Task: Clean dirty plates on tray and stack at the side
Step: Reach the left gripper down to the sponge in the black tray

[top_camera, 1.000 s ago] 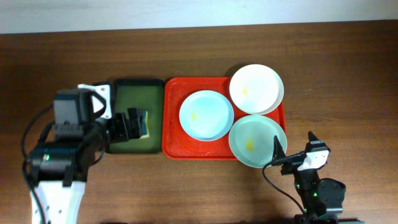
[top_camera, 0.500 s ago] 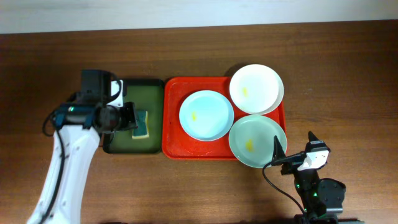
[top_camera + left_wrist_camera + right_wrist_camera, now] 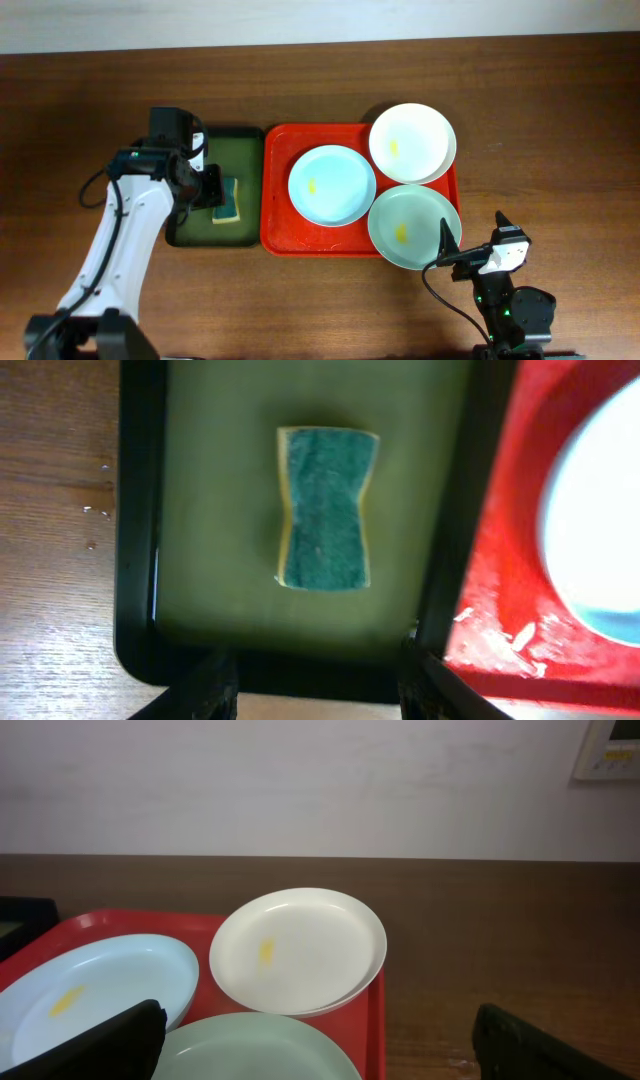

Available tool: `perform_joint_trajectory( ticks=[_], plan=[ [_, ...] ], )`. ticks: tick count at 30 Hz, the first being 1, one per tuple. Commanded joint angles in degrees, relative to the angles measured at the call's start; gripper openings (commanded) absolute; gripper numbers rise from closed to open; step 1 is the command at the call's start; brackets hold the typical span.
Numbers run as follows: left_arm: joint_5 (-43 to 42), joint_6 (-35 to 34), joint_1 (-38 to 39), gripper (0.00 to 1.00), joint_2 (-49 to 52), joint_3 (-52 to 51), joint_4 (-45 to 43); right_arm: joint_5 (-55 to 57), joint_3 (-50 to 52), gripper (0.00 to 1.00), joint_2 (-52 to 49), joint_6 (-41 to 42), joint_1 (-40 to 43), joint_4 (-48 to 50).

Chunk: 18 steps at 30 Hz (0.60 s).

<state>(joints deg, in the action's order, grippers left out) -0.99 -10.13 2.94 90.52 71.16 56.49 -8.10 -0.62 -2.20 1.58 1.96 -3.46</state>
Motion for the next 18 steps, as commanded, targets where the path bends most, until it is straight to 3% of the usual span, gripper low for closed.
perform_joint_trajectory(
  ticks=[1, 14, 18],
  plan=[
    [1.9, 0.3, 0.1, 0.49, 4.6, 0.3, -1.7, -0.7, 0.3, 0.99, 0.2, 0.6, 0.3, -0.2],
    [1.9, 0.3, 0.1, 0.49, 8.9, 0.1, -7.0, -0.7, 0.3, 0.99, 0.2, 0.6, 0.3, -0.2],
    [1.9, 0.3, 0.1, 0.42, 8.9, 0.1, -7.7, -0.7, 0.3, 0.98, 0.2, 0.6, 0.3, -0.2]
  ],
)
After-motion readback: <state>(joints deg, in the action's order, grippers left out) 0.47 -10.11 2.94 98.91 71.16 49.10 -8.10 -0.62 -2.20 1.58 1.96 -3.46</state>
